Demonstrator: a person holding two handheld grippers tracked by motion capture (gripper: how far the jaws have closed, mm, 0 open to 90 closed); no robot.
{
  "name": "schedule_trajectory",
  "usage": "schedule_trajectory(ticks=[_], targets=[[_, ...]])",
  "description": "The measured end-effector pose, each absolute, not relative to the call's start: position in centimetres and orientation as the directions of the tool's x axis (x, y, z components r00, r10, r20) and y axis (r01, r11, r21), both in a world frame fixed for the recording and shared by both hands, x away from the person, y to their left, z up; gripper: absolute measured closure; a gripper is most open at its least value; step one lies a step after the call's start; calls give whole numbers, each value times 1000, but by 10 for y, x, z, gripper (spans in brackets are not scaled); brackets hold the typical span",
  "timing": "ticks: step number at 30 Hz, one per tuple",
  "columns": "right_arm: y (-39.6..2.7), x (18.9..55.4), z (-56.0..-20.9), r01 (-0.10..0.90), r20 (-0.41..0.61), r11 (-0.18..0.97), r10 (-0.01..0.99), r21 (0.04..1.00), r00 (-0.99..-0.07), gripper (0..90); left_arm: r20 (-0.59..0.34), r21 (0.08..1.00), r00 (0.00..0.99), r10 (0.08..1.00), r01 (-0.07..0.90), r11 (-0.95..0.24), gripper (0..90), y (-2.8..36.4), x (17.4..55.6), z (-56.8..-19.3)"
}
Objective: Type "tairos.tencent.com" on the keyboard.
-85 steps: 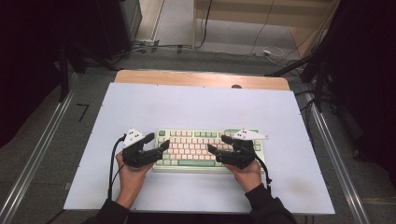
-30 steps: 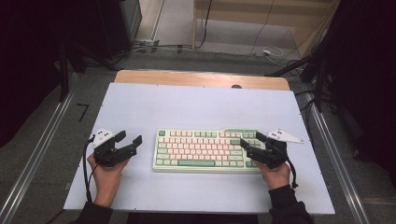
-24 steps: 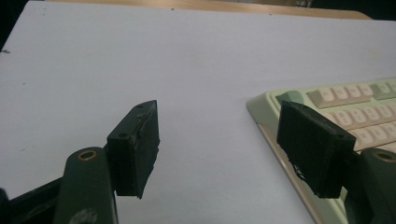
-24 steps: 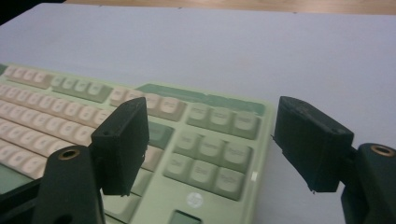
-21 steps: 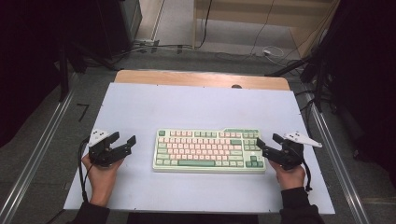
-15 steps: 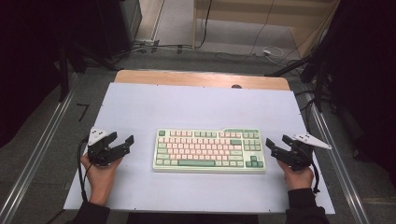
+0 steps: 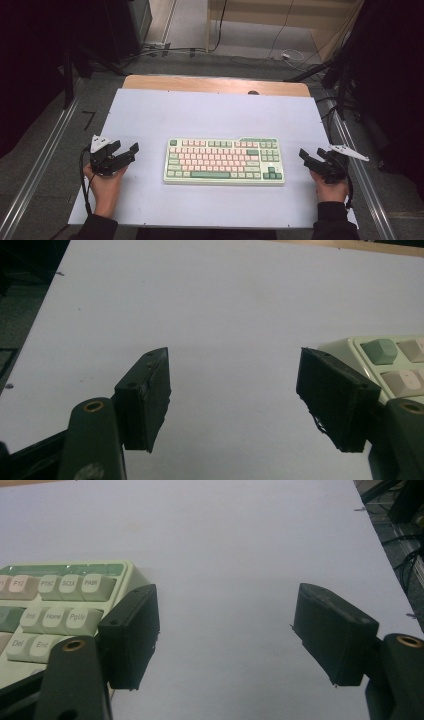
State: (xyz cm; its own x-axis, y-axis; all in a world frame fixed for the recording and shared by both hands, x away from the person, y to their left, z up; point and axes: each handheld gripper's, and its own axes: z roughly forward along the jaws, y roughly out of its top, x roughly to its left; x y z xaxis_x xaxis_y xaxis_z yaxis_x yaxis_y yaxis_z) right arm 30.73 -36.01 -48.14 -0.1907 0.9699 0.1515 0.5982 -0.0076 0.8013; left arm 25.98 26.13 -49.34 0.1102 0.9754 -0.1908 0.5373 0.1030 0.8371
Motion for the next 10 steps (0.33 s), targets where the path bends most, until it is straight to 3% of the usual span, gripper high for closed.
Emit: schedule_trajectory(ticks=[10], targets=[[-354, 306, -480, 597, 147, 7, 967, 802, -210, 241, -214, 845, 143, 966, 524, 109, 304, 254, 256, -490]])
